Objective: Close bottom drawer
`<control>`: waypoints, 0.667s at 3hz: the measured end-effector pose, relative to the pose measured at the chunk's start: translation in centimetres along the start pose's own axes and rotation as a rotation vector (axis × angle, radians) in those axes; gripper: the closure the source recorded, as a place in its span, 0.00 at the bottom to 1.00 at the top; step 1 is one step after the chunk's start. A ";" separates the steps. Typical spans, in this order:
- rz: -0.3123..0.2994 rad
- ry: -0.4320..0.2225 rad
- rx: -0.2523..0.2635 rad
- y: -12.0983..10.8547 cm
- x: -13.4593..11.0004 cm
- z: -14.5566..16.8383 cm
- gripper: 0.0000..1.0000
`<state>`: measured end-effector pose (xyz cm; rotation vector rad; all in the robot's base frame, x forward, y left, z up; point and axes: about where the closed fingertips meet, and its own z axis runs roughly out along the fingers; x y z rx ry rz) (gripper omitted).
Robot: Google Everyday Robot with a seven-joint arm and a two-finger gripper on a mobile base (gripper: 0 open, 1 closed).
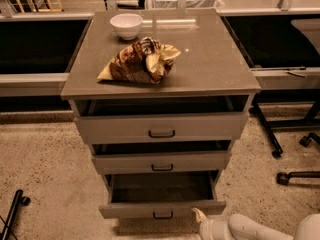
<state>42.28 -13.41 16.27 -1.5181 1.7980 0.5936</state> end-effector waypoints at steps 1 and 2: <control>-0.012 0.009 0.051 -3.0 -0.7 1.5 0.00; -0.008 0.004 0.053 -3.6 -1.1 1.9 0.17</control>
Offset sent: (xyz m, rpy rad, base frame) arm 0.1001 0.0334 0.0108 0.0265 -0.0698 -0.0966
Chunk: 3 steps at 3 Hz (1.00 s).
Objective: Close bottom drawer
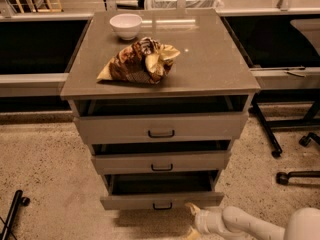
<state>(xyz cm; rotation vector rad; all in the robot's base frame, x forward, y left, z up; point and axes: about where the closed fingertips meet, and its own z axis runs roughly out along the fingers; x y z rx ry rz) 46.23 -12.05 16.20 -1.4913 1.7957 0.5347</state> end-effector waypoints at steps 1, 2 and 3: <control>0.013 -0.017 0.007 -2.5 -1.6 1.7 0.40; 0.017 -0.018 0.001 -4.7 -2.5 3.0 0.64; 0.015 -0.009 0.001 -5.9 -3.0 3.9 0.61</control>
Offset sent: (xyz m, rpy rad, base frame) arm 0.0873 0.0345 0.0077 0.0201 0.0120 -0.0118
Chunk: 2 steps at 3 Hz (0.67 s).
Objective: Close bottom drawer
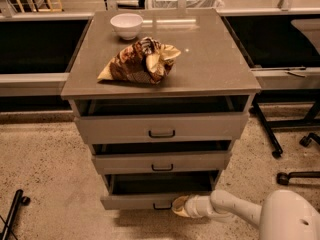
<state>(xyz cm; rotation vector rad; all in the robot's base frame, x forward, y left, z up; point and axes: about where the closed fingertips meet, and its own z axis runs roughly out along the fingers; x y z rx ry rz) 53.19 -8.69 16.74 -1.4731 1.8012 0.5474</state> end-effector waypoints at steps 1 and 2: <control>-0.007 0.010 0.007 -0.4 -0.3 0.1 0.37; -0.032 0.026 0.024 -0.9 -1.0 -0.3 0.14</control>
Offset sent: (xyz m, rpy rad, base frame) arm 0.0181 -0.0024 0.0255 -0.0775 -0.0724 -0.0101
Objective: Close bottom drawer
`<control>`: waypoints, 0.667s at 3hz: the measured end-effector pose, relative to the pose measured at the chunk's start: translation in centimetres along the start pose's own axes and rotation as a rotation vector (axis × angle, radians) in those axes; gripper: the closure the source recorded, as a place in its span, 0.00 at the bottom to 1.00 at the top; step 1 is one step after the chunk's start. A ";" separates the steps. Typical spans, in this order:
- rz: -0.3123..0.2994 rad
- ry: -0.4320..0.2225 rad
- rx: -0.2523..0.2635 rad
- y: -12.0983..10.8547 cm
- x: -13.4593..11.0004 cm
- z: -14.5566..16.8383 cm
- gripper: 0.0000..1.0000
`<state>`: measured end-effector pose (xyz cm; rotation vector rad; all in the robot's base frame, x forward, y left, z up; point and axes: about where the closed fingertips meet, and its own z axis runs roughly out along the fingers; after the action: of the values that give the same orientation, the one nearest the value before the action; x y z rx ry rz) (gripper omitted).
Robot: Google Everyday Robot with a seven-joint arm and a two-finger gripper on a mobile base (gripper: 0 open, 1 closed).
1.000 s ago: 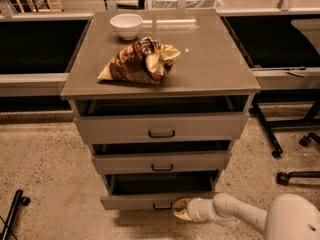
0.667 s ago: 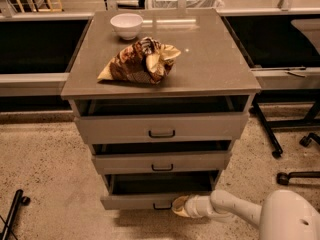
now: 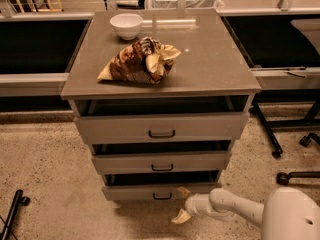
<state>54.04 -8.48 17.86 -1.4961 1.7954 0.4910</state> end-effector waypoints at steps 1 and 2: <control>-0.012 -0.005 0.006 0.4 -0.6 -1.0 0.00; -0.017 -0.042 -0.030 3.1 -1.1 -2.9 0.00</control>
Offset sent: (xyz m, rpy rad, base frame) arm -0.0789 -0.0143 0.0397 0.0880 0.0177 0.0857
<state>50.33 -8.98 20.09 -1.5088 1.7485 0.5394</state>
